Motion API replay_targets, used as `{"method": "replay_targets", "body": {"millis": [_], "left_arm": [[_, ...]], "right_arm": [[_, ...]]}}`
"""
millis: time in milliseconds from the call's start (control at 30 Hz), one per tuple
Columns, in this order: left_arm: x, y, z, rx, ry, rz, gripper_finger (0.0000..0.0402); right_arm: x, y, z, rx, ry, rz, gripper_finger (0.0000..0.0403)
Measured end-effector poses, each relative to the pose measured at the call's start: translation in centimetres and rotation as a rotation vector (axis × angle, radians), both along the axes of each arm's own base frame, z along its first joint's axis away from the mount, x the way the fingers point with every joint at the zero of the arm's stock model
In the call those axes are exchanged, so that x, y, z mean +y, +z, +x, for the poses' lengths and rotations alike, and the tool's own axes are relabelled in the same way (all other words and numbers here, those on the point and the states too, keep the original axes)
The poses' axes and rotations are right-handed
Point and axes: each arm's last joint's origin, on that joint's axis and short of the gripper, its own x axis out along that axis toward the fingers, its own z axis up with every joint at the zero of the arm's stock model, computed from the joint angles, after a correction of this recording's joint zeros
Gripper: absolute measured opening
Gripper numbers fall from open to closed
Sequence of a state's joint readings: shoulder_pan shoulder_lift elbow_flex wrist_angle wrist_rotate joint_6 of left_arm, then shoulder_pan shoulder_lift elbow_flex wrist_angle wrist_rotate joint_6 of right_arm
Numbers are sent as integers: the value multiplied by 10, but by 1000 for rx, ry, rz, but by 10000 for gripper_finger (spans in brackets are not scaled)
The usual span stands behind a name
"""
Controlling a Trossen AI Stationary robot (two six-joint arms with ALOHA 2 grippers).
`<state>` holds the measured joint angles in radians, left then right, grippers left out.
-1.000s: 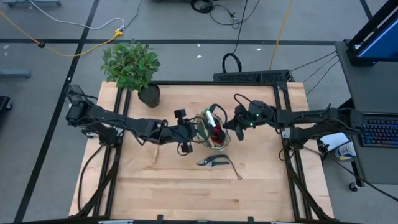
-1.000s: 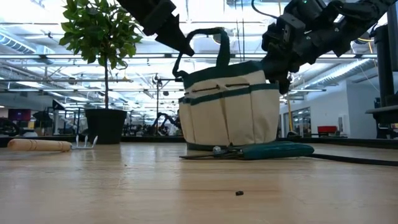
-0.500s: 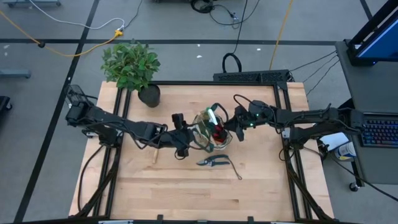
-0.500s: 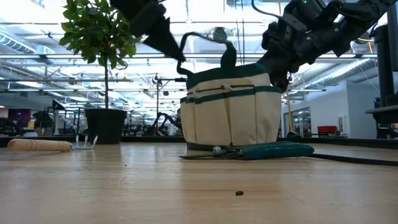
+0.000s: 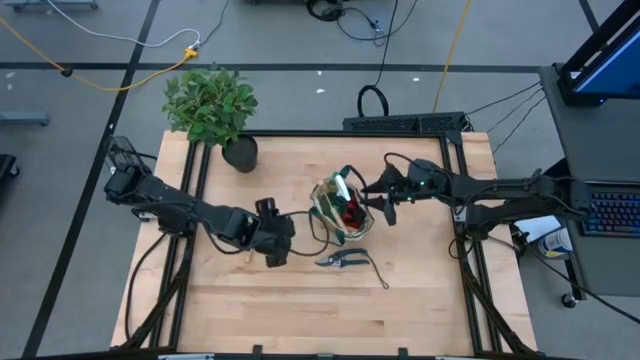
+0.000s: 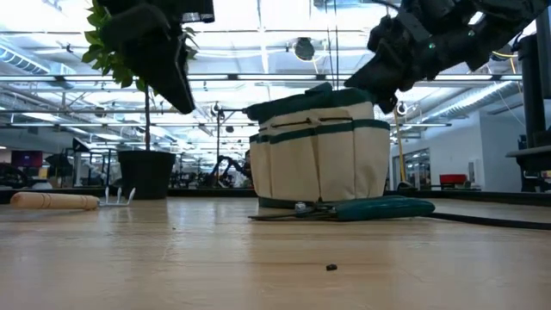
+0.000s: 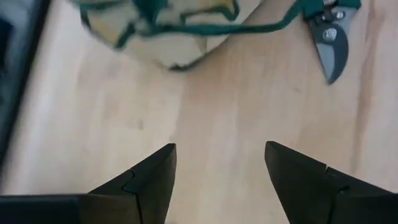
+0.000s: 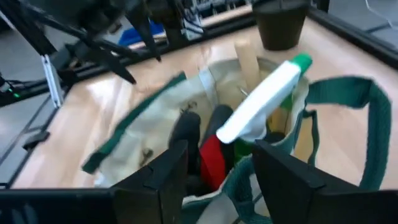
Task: Pick & Place Garden tools in Gardening bag
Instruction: Adjust the gardening bag on the table, then put the hand rake into the gardening bag
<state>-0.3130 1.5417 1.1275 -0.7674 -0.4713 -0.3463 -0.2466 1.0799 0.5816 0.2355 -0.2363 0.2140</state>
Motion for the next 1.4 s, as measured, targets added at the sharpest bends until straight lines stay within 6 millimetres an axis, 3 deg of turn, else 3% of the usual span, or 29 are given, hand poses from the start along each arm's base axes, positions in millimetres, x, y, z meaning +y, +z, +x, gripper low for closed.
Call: {"method": "replay_targets", "body": {"millis": [233,533,700,1167,1400], "left_arm": [[-2,-7,-7,-34,320,-260,248],[9,-62,-41,52,677,-300,248],[18,-75,-54,131,815,-319,248],[17,-79,-58,176,866,-321,243],[12,-80,-60,173,861,-332,177]], "right_arm": [[4,21,-13,-105,32,-15,180],[13,28,-17,-139,82,-8,181],[15,27,-16,-135,94,-7,181],[26,27,-15,-136,144,-4,181],[27,27,-15,-135,149,-5,181]]}}
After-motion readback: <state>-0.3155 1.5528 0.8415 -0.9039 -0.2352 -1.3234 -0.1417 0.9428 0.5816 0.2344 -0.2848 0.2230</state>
